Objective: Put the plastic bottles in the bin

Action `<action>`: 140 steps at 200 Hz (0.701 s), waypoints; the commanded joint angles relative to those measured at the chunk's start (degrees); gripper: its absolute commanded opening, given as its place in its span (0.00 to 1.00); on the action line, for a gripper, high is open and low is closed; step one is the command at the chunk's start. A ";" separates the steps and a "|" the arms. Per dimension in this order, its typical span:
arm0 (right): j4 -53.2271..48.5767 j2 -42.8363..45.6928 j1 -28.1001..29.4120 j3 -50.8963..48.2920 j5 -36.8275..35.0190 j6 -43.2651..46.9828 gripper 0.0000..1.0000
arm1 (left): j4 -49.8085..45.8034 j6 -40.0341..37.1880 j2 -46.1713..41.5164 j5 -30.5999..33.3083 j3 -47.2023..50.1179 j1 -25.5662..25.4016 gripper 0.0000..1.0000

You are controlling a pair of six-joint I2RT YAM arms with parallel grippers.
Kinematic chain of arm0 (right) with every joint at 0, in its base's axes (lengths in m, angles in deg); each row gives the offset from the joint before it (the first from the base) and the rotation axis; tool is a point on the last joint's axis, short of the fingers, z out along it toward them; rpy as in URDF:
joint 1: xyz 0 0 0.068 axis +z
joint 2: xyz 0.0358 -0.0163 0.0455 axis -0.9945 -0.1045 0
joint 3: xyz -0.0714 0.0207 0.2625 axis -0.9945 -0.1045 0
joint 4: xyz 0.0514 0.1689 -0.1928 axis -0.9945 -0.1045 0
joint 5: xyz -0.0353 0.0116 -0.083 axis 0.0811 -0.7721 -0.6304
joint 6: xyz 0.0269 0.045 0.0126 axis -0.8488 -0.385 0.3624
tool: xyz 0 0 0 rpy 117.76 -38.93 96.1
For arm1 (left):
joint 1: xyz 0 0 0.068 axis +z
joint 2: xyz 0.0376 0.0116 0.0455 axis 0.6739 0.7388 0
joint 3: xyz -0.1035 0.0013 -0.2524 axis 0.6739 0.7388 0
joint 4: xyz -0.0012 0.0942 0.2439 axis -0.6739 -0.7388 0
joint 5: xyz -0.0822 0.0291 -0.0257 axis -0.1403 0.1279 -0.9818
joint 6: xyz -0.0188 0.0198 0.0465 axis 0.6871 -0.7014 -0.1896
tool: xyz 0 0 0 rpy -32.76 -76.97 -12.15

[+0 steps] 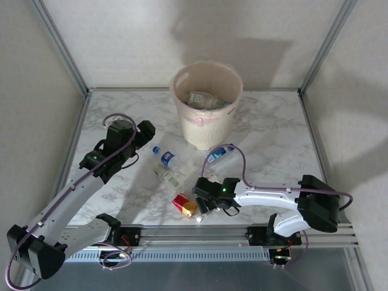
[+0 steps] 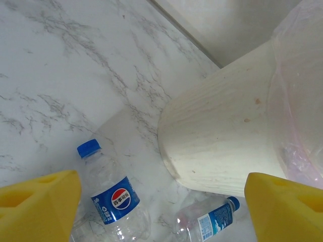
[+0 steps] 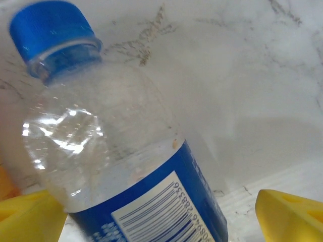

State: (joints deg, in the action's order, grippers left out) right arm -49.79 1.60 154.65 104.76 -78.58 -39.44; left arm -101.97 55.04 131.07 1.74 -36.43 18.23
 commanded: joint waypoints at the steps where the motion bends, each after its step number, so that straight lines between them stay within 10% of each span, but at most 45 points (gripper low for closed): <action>1: -1.34 -1.84 -0.36 -0.01 -1.00 -2.79 0.95 | 1.25 0.71 -0.81 -0.92 0.52 0.76 0.84; 140: 1.38 0.88 -3.44 -0.40 -0.06 -3.69 0.69 | 2.30 1.65 -1.03 -2.26 4.41 1.73 0.84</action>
State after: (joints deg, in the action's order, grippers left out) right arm -46.95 0.14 151.38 102.99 -77.97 -42.82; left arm -100.52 55.91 130.66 0.32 -33.31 19.34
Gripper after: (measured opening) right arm 0.715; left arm 0.842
